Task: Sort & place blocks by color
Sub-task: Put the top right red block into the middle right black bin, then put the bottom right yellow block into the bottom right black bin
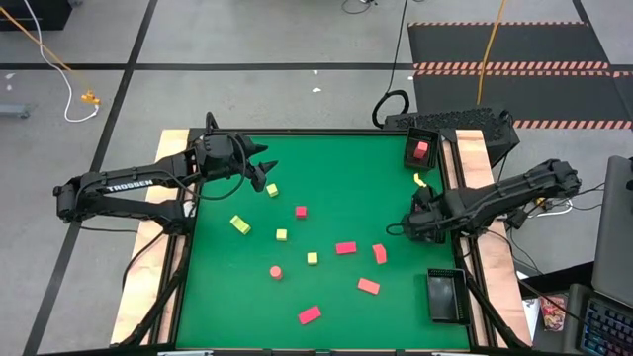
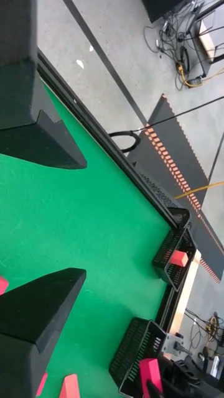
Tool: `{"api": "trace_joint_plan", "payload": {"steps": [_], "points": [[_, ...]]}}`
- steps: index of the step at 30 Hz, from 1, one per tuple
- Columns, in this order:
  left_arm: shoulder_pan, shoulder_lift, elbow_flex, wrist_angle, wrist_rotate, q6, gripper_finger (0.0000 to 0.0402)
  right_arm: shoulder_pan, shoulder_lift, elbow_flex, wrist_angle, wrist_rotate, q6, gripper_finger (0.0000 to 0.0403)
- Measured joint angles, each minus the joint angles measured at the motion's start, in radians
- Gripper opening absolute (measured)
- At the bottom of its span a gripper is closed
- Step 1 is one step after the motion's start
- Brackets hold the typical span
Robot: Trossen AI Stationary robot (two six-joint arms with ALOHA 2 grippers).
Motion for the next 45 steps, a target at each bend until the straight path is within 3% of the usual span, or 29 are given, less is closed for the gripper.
{"api": "trace_joint_plan", "payload": {"steps": [3, 9, 11, 14, 18, 21, 27, 34, 41, 45], "points": [[0.0, 0.0, 0.0, 0.0, 0.0, 0.0, 0.0273, 0.0, 0.003, -0.044, 0.017, -0.03, 0.001, 0.0126], [0.0, 0.0, 0.0, -0.001, 0.0, 0.0, 0.0273, 0.0, -0.01, -0.067, 0.045, -0.026, -0.033, 0.0298], [0.0, 0.0, 0.0, -0.001, 0.0, 0.0, 0.0273, 0.0, -0.025, -0.067, 0.046, -0.007, -0.035, 0.0334], [0.0, 0.0, 0.0, -0.001, 0.0, 0.0, 0.0273, 0.0, -0.057, -0.067, 0.079, 0.029, -0.035, 0.0357], [0.0, 0.0, 0.0, -0.001, 0.0, 0.001, 0.0273, 0.0, -0.087, -0.066, 0.331, 0.087, -0.14, 0.0352], [0.0, 0.0, 0.0, 0.007, 0.0, 0.0, 0.0273, -0.001, -0.034, -0.066, 0.554, 0.1, -0.258, 0.0335], [0.0, 0.0, 0.0, 0.01, -0.001, -0.005, 0.0273, 0.0, 0.202, -0.065, 0.777, -0.065, -0.257, 0.0305], [0.0, 0.0, 0.0, 0.004, -0.001, -0.013, 0.0273, 0.026, 0.371, -0.008, 0.774, -0.174, -0.186, 0.0287], [0.0, 0.0, 0.0, 0.004, -0.001, -0.013, 0.0273, 0.07, 0.388, -0.001, 0.727, -0.231, -0.057, 0.0285], [0.0, 0.0, 0.0, 0.004, -0.001, -0.011, 0.0273, 0.087, 0.388, -0.001, 0.725, -0.21, -0.035, 0.0285]]}}
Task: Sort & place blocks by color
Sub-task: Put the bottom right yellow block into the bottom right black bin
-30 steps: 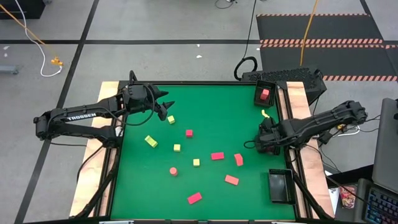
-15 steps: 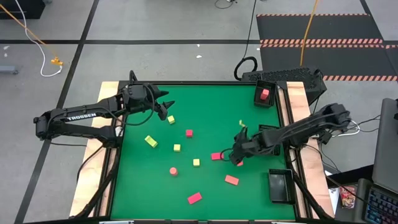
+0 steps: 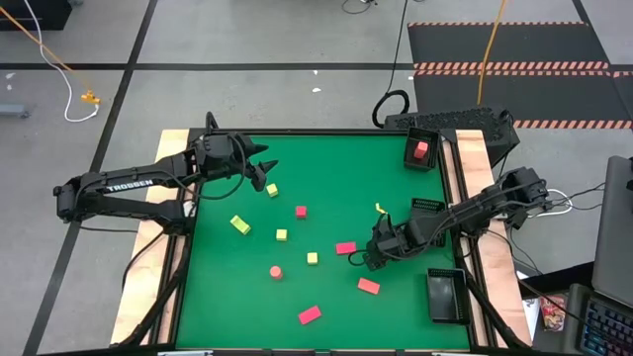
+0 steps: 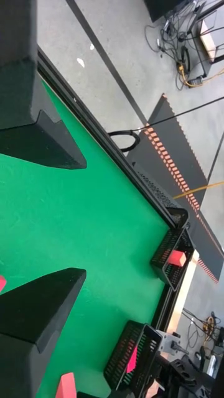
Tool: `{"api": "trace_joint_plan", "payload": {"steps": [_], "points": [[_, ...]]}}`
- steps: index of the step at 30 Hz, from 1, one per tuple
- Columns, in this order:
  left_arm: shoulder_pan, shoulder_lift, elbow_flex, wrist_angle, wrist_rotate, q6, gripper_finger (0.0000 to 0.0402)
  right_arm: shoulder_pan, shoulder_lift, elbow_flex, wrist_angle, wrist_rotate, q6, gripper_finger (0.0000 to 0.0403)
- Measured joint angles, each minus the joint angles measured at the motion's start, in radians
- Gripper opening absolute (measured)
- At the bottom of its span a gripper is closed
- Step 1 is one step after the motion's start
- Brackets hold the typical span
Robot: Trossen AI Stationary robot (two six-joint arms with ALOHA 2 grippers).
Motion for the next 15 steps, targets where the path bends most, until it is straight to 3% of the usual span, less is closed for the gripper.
{"api": "trace_joint_plan", "payload": {"steps": [8, 15], "points": [[0.0, 0.0, 0.0, 0.0, 0.0, -0.001, 0.0273, -0.018, -0.029, 0.0, 0.047, 0.092, -0.085, 0.0285], [0.0, 0.0, 0.0, 0.01, 0.0, -0.001, 0.0273, -0.087, -0.036, 0.012, 0.217, 0.134, -0.467, 0.0285]]}}
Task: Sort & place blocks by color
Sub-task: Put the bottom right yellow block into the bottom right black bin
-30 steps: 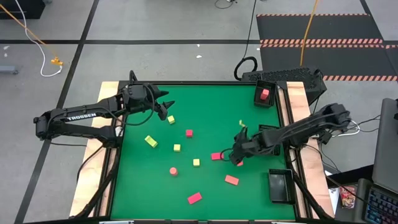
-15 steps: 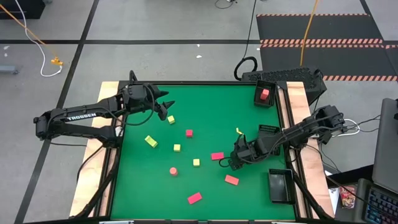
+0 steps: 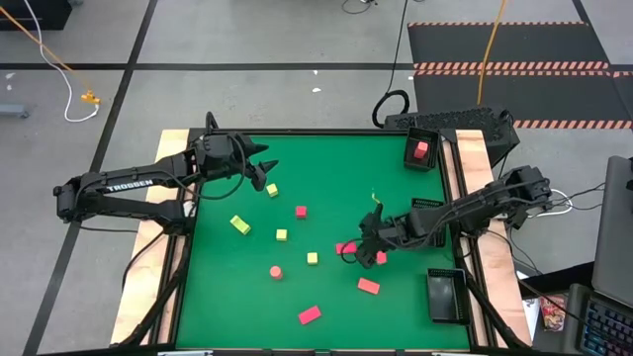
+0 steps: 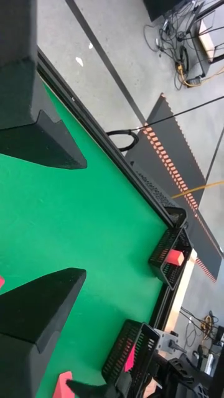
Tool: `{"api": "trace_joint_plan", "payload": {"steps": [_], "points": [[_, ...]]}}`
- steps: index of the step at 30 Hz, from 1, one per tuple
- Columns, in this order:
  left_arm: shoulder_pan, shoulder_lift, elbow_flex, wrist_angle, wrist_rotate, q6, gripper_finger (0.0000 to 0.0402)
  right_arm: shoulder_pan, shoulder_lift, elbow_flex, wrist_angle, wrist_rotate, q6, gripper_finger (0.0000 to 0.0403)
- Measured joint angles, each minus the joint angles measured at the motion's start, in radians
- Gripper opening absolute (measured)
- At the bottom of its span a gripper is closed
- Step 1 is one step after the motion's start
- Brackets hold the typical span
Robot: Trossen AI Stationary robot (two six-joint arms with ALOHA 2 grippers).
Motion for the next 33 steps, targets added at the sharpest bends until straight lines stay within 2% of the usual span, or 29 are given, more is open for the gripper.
{"api": "trace_joint_plan", "payload": {"steps": [4, 10, 19, 24, 33], "points": [[0.0, 0.0, 0.0, 0.008, 0.0, 0.0, 0.0273, -0.063, 0.0, 0.066, 0.047, 0.054, -0.221, 0.0285], [0.0, 0.0, 0.0, 0.007, 0.0, 0.0, 0.0273, -0.13, -0.001, 0.139, 0.046, 0.032, -0.432, 0.0285], [0.0, 0.0, 0.0, -0.002, 0.0, 0.0, 0.0273, -0.129, 0.008, 0.14, 0.068, -0.009, -0.562, 0.0285], [0.0, 0.0, 0.0, -0.004, 0.013, 0.021, 0.0273, -0.113, 0.061, 0.14, 0.175, -0.056, -0.611, 0.0285], [-0.003, 0.003, 0.0, -0.009, 0.05, 0.046, 0.0273, -0.049, 0.259, 0.14, 0.468, -0.091, -0.722, 0.0285]]}}
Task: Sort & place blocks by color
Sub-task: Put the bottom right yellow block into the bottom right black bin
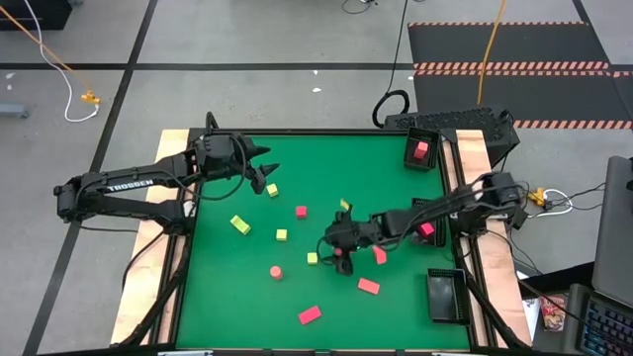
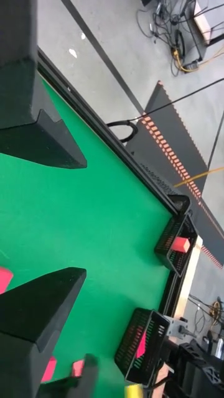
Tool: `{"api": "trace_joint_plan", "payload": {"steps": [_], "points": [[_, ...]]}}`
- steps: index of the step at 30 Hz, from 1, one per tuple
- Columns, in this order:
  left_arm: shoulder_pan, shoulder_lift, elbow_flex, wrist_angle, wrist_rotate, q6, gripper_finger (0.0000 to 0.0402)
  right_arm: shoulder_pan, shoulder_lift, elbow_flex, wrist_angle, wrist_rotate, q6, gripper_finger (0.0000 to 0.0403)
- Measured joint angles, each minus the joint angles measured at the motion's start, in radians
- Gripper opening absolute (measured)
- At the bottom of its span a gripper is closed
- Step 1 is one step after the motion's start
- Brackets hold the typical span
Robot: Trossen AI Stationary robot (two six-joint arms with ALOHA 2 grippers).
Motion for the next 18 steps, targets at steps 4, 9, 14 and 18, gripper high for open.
{"api": "trace_joint_plan", "payload": {"steps": [4, 9, 14, 18], "points": [[0.0, 0.0, 0.0, -0.01, 0.003, -0.005, 0.0273, 0.015, 0.071, 0.023, 0.092, 0.005, -0.052, 0.0285], [0.0, 0.0, 0.0, -0.01, 0.003, -0.009, 0.0273, 0.016, 0.104, 0.068, 0.09, 0.006, -0.09, 0.0285], [0.0, 0.0, 0.0, -0.011, 0.003, -0.006, 0.0273, 0.013, 0.104, 0.076, 0.092, 0.007, -0.093, 0.0285], [0.0, 0.0, 0.0, -0.024, 0.003, -0.003, 0.0273, 0.015, 0.104, 0.076, 0.089, 0.008, -0.088, 0.0285]]}}
